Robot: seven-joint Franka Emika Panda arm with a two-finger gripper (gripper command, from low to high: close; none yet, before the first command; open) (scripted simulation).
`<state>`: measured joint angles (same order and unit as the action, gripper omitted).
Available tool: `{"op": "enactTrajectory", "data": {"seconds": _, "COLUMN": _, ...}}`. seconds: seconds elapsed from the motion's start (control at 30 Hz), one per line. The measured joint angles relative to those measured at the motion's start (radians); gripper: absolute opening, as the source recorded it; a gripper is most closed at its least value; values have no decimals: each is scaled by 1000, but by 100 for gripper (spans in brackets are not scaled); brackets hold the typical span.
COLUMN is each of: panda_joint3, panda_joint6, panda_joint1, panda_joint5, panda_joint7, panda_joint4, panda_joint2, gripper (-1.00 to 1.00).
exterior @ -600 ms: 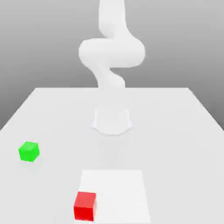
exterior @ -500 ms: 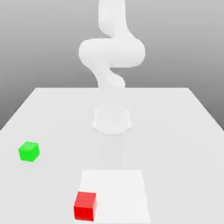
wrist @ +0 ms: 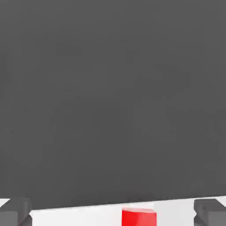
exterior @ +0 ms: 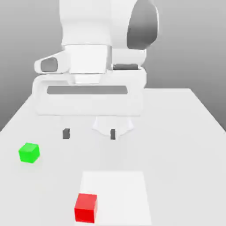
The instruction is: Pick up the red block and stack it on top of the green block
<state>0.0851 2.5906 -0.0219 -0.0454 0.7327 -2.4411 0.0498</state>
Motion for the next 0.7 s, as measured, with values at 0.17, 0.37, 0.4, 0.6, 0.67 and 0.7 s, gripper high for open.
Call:
{"op": "enactTrajectory", "data": {"seconds": 0.17, "panda_joint3": 8, "panda_joint6": 71, "panda_joint1": -18, "panda_joint5": -1, "panda_joint7": -10, "panda_joint4": -34, "panda_joint2": -181, "gripper": 0}}
{"op": "enactTrajectory", "data": {"seconds": 0.37, "panda_joint3": -13, "panda_joint6": 222, "panda_joint1": -41, "panda_joint5": -30, "panda_joint7": -34, "panda_joint4": -24, "panda_joint2": -398, "gripper": 0}}
{"op": "enactTrajectory", "data": {"seconds": 0.4, "panda_joint3": -18, "panda_joint6": 243, "panda_joint1": -45, "panda_joint5": -35, "panda_joint7": -38, "panda_joint4": -20, "panda_joint2": -423, "gripper": -100}}
{"op": "enactTrajectory", "data": {"seconds": 0.6, "panda_joint3": -22, "panda_joint6": 254, "panda_joint1": -48, "panda_joint5": -36, "panda_joint7": -38, "panda_joint4": -18, "panda_joint2": -436, "gripper": -100}}
{"op": "enactTrajectory", "data": {"seconds": 0.67, "panda_joint3": -16, "panda_joint6": 224, "panda_joint1": -45, "panda_joint5": -28, "panda_joint7": -33, "panda_joint4": -24, "panda_joint2": -401, "gripper": -100}}
{"op": "enactTrajectory", "data": {"seconds": 0.7, "panda_joint3": -12, "panda_joint6": 199, "panda_joint1": -42, "panda_joint5": -21, "panda_joint7": -27, "panda_joint4": -29, "panda_joint2": -370, "gripper": -100}}
